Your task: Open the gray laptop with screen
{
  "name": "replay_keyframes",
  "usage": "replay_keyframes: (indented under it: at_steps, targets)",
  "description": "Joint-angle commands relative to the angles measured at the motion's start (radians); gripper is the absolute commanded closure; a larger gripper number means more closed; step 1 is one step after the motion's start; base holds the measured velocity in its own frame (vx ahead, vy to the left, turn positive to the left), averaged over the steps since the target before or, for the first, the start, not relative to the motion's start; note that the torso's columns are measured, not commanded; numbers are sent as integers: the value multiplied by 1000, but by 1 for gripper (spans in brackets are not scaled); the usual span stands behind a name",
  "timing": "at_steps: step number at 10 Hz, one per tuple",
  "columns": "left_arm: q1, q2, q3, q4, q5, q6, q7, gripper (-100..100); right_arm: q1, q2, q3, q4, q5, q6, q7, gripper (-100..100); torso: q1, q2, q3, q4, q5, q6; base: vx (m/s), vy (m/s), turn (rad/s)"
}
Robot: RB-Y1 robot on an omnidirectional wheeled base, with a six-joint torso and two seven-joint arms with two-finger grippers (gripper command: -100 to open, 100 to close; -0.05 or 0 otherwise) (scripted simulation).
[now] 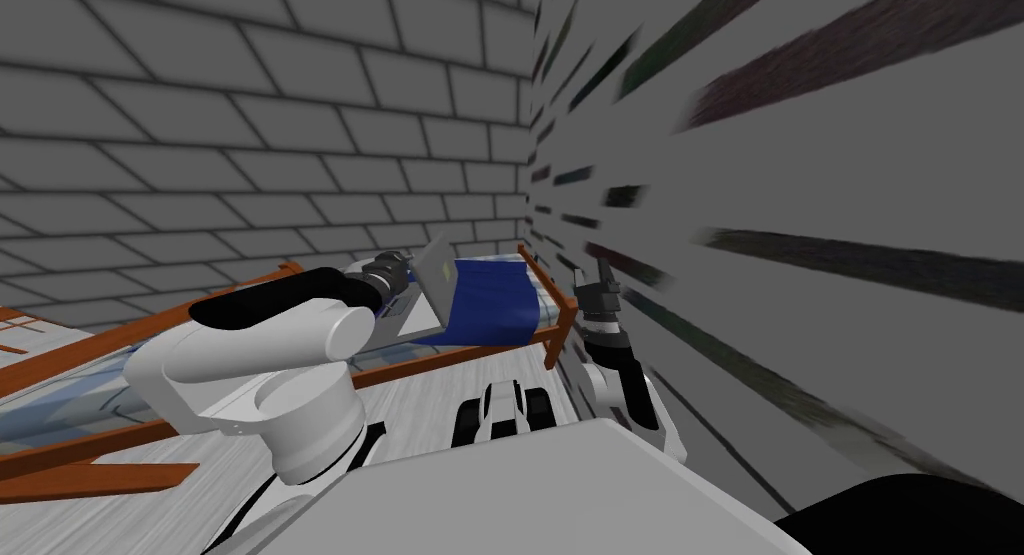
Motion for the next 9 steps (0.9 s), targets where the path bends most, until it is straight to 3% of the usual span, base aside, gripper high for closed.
replay_keyframes:
  at_steps: [1, 6, 7, 8, 9]
  targets:
    - [9, -49, 22, 44, 21, -56, 52, 100, 0, 0, 0, 0, 0, 0, 0, 0, 0, -2, -1, -2, 1, -2, -61, 134, 39]
    - [10, -141, 53, 123, 55, -159, 142, 100, 0, 0, 0, 0, 0, 0, 0, 0, -15, -4, -3, -1, -6, 4, -53, 150, 42]
    - [7, -127, 53, 110, 51, -142, 128, 100, 0, 0, 0, 0, 0, 0, 0, 0, -18, -2, -2, 1, -7, 5, -19, 68, 6]
    - [11, -135, 58, 157, 68, -194, 153, 100, 0, 0, 0, 0, 0, 0, 0, 0, -22, -2, -2, 2, -9, 5, -31, 59, 29]
    - [11, -135, 58, 157, 68, -194, 153, 100, 0, 0, 0, 0, 0, 0, 0, 0, -20, -1, -1, 2, -9, 5, -39, 52, 2]
